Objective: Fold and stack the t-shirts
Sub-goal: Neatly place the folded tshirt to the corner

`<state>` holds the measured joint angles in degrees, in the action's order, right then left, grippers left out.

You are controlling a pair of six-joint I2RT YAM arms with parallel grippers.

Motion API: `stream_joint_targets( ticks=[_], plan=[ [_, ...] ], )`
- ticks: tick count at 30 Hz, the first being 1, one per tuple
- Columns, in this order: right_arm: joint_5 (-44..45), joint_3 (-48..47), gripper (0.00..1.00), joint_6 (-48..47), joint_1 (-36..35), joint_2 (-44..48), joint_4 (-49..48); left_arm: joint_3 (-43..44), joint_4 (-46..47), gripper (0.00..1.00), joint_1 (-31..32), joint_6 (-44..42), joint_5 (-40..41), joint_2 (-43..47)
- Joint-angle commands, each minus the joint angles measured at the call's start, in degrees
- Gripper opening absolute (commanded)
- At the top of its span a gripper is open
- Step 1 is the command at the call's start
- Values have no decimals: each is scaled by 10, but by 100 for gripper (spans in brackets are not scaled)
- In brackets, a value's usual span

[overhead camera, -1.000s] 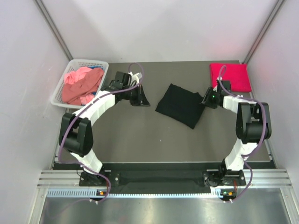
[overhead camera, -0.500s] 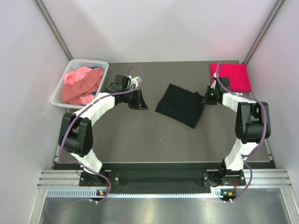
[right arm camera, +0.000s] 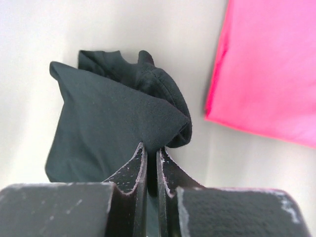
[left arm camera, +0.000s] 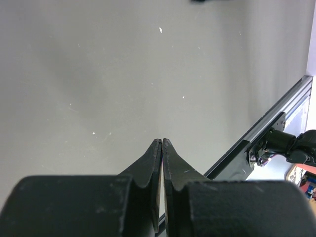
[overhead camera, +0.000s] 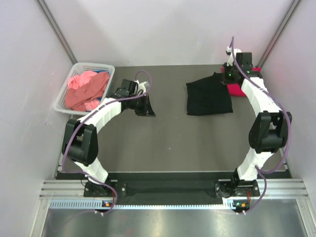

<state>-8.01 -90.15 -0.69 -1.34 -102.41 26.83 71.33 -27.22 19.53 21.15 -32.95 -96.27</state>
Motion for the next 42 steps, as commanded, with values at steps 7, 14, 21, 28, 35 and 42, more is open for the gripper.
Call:
stream_joint_targets(
  ticks=[7, 14, 21, 28, 35, 42],
  plan=[
    [100, -125, 0, -127, 8, -29, 47, 13, 4, 7, -12, -9, -12, 7],
    [82, -212, 0, -155, 52, -82, 39, 7, 4, 7, -13, -8, -19, 12],
    [71, -300, 0, -174, 66, -117, 79, 7, 9, 7, -14, -5, -17, 6],
    [70, -404, 0, -165, 78, -162, 127, 10, 10, 7, -15, -3, -26, -6],
    [82, -462, 0, -160, 100, -200, 130, 12, 6, 7, -20, -5, -24, -7],
    [36, -472, 0, -152, 139, -278, 64, 12, 2, 7, -23, -8, -27, -16]
  ],
)
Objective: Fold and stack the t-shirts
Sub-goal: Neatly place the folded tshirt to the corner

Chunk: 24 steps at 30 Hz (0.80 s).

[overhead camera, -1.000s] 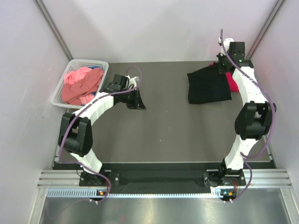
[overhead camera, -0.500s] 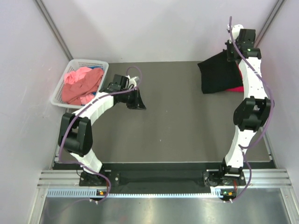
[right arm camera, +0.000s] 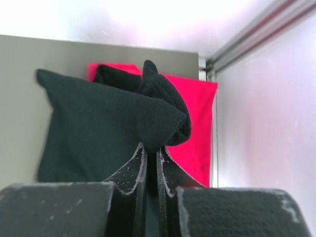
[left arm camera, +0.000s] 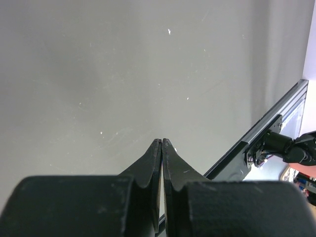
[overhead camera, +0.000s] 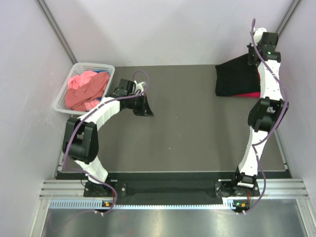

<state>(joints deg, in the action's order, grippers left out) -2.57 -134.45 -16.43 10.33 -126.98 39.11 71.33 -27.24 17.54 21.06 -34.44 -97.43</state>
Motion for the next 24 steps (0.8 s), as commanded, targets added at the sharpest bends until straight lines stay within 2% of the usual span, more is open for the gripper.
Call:
stream_joint_targets(
  ticks=[1, 8, 14, 24],
  plan=[
    [-18, -39, 0, 6, 26, -55, -82, 12, 3, 7, -3, -7, -11, -5],
    [-60, -52, 0, 26, 51, -121, -177, 5, 6, 7, -3, -5, -13, 0],
    [-83, -52, 0, 39, 69, -148, -212, 0, 11, 7, -3, -1, -15, 2],
    [-82, -6, 0, 59, 88, -102, -210, 1, 17, 7, -2, 5, -20, 0]
  ],
)
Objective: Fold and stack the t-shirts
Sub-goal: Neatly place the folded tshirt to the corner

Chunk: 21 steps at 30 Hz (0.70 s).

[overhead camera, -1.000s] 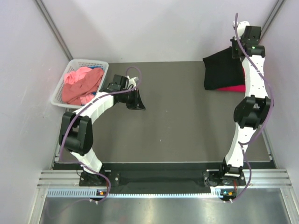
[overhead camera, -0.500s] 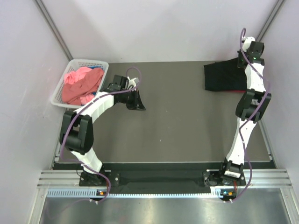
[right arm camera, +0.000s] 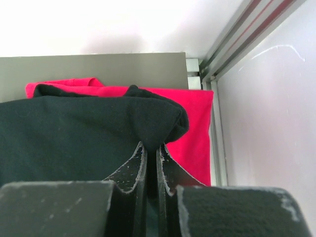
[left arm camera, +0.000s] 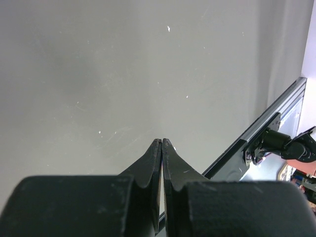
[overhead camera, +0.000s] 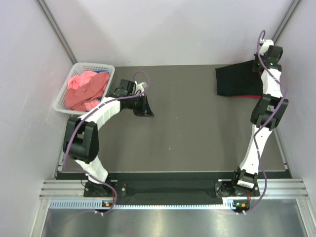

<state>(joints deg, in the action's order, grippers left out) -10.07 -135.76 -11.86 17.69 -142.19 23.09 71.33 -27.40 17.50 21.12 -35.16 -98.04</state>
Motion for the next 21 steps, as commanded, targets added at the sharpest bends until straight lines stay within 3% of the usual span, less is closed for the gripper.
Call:
stream_joint_targets(
  ticks=[1, 11, 17, 20, 21],
  plan=[
    [-9, 11, 0, 15, 16, 52, -52, 1, 18, 7, -3, 4, -12, 7],
    [-38, -5, 0, 32, 34, 23, -86, 2, 17, 7, -3, 3, -9, 5],
    [-51, -30, 9, 32, 38, -15, -113, 2, 20, 9, -3, 6, -4, 3],
    [-44, -38, 28, 44, 40, -26, -136, 2, 20, 10, -3, 7, -9, 2],
    [-42, -42, 44, 49, 41, -27, -137, 1, 22, 10, -3, 8, -9, 2]
  ],
)
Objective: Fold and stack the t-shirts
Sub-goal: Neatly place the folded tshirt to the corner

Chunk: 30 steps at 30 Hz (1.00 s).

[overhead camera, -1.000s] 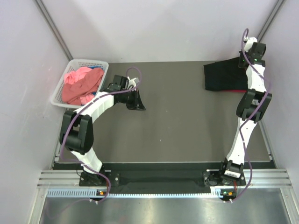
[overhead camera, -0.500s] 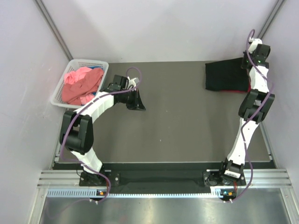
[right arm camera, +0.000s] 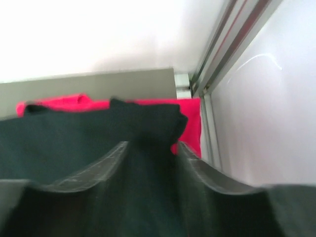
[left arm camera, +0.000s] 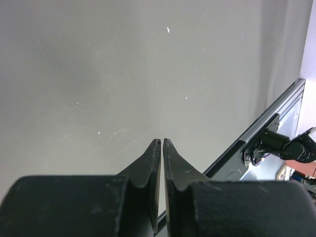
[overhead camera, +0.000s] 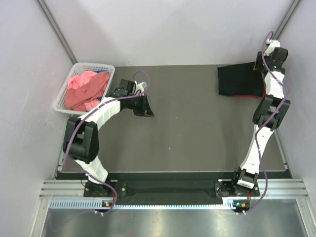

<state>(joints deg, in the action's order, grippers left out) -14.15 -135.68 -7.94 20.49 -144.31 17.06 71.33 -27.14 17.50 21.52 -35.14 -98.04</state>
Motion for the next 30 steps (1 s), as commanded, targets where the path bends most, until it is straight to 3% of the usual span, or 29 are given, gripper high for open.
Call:
stream_joint_targets(
  ticks=[1, 4, 8, 11, 15, 18, 22, 23, 25, 30],
  plan=[
    [-3, -49, 50, 16, 13, -4, -74, 0, 21, 11, -2, 5, -10, 3],
    [-9, -13, 58, 36, 4, 35, -76, 3, 24, 13, -2, 6, -9, 7],
    [39, 40, 62, 46, -30, 104, -47, 14, 26, 16, -2, 12, -10, 14],
    [64, 107, 53, 75, -44, 167, -30, 28, 29, 18, -3, 19, -12, 21],
    [65, 267, 20, 127, -53, 264, -42, 53, 48, 22, -3, 33, -23, 38],
    [83, 343, 15, 146, -51, 299, -41, 67, 59, 28, -4, 40, 5, 57],
    [98, 403, 15, 168, -43, 310, -55, 79, 58, 36, -11, 51, 33, 76],
    [97, 408, 17, 176, -34, 308, -57, 82, 53, 36, -14, 53, 34, 76],
    [110, 411, 30, 221, -21, 296, -56, 86, 40, 37, -17, 53, 40, 78],
    [100, 403, 34, 315, 25, 240, -64, 65, 38, 37, -18, 62, 53, 86]
  ],
)
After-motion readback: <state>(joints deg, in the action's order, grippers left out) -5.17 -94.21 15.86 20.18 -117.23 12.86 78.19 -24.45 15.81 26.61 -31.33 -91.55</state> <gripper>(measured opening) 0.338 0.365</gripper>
